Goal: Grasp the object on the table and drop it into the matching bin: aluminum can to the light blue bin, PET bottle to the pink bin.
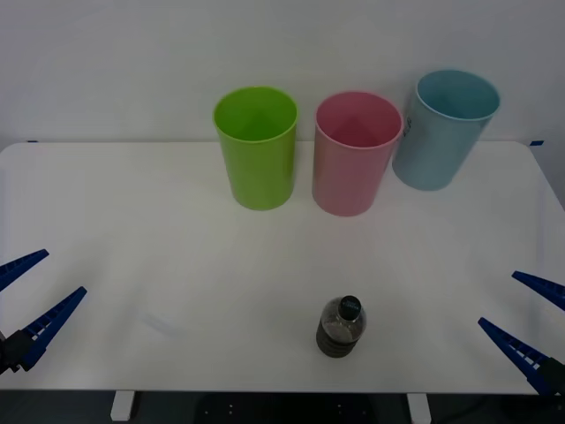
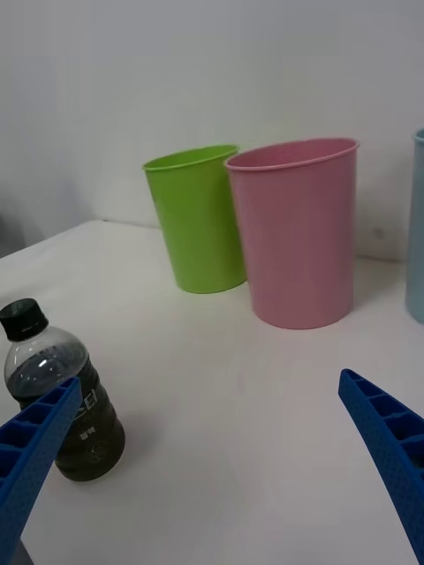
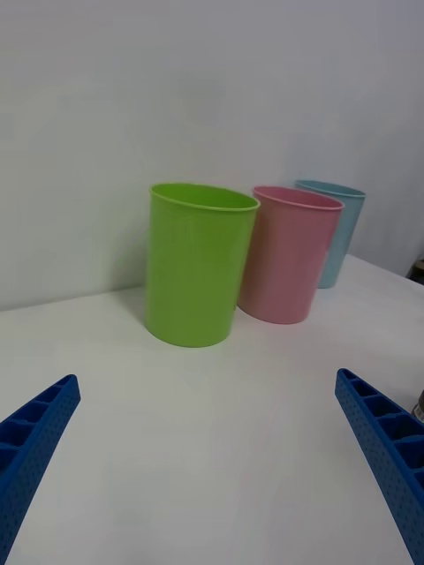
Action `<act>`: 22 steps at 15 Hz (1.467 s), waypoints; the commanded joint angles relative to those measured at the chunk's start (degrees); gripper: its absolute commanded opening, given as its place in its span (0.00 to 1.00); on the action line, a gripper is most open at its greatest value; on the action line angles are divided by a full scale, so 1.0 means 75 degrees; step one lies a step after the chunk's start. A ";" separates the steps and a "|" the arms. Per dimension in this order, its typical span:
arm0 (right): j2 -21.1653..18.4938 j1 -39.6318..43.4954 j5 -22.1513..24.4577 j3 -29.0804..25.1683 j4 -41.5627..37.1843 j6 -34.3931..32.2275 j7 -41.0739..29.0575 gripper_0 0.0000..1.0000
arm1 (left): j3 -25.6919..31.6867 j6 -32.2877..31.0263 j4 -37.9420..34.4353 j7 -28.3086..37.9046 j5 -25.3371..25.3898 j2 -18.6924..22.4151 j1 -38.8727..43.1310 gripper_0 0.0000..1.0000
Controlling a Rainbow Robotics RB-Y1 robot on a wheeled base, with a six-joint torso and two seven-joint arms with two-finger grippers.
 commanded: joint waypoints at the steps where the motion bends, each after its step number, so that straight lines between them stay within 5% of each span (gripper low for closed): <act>1: -0.0271 -0.0133 -0.0001 0.0427 0.0374 -0.0015 0.0846 1.00 | 0.0000 0.0000 0.0000 0.0000 0.0000 0.0000 0.0001 1.00; 9: -0.1103 -0.0754 -0.0001 0.2044 0.0937 -0.0086 0.1303 1.00 | 0.0000 0.0000 0.0000 0.0000 0.0000 0.0000 0.0001 1.00; 22: -0.1173 -0.2172 0.0022 0.4037 0.2003 0.0442 0.2650 1.00 | 0.0000 0.0000 0.0000 0.0000 0.0000 0.0000 0.0001 1.00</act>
